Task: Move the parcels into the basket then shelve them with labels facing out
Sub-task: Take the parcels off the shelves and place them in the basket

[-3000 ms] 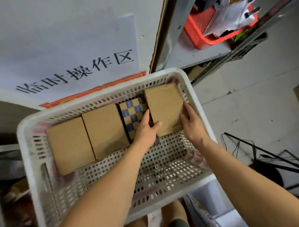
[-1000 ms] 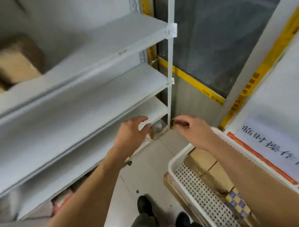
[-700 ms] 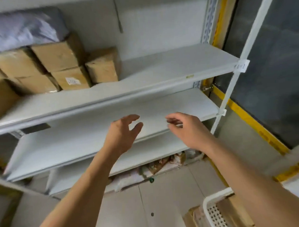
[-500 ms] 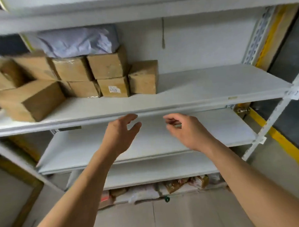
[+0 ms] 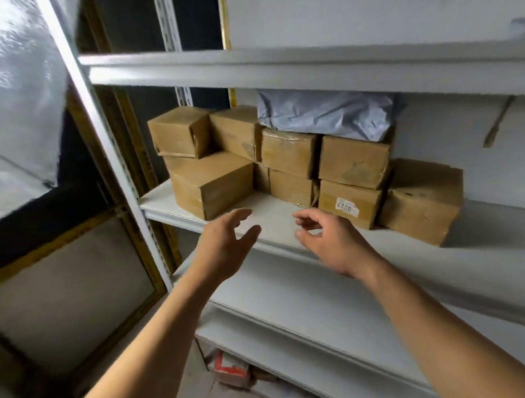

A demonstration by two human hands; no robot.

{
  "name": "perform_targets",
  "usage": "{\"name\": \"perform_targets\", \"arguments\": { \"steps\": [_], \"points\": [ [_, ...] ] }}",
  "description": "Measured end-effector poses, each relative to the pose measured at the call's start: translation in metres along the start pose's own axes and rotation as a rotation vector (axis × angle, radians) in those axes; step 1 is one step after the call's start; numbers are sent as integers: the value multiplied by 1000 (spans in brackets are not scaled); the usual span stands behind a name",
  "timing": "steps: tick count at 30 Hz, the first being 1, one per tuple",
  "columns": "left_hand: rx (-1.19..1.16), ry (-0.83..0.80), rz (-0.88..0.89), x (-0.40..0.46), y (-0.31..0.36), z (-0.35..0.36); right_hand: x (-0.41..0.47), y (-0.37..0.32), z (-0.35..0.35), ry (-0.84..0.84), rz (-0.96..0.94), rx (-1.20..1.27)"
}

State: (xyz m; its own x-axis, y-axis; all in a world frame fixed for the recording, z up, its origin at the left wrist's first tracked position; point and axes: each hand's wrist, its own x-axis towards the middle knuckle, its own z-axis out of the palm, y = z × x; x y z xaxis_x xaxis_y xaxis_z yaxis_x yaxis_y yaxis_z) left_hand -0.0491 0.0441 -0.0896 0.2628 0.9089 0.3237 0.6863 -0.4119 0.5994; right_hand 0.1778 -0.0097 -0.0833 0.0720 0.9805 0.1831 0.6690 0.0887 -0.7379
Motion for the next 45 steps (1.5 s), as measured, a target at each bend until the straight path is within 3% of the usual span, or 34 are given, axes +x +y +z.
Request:
{"name": "perform_targets", "arguments": {
  "steps": [8,14,21,28,36,39,45],
  "points": [
    [3,176,-221,55,-70,-41,113,-34,57,-177,-87,22],
    [-114,261,-345,112,-109,-55,161,-64,101,-219,18,71],
    [-284,152,-402,177,-158,-59,196,-80,148,-133,209,152],
    [-470,79,-355,197,-192,-45,212,-77,184,45,258,278],
    [-423,63,-315,167,-176,-50,202,-59,190,103,278,714],
    [-450,58,-352,146,-160,-50,186,-54,181,66,242,759],
    [-749,45,-309,92,-123,-37,139,-35,139,-6,93,780]
  ]
}}
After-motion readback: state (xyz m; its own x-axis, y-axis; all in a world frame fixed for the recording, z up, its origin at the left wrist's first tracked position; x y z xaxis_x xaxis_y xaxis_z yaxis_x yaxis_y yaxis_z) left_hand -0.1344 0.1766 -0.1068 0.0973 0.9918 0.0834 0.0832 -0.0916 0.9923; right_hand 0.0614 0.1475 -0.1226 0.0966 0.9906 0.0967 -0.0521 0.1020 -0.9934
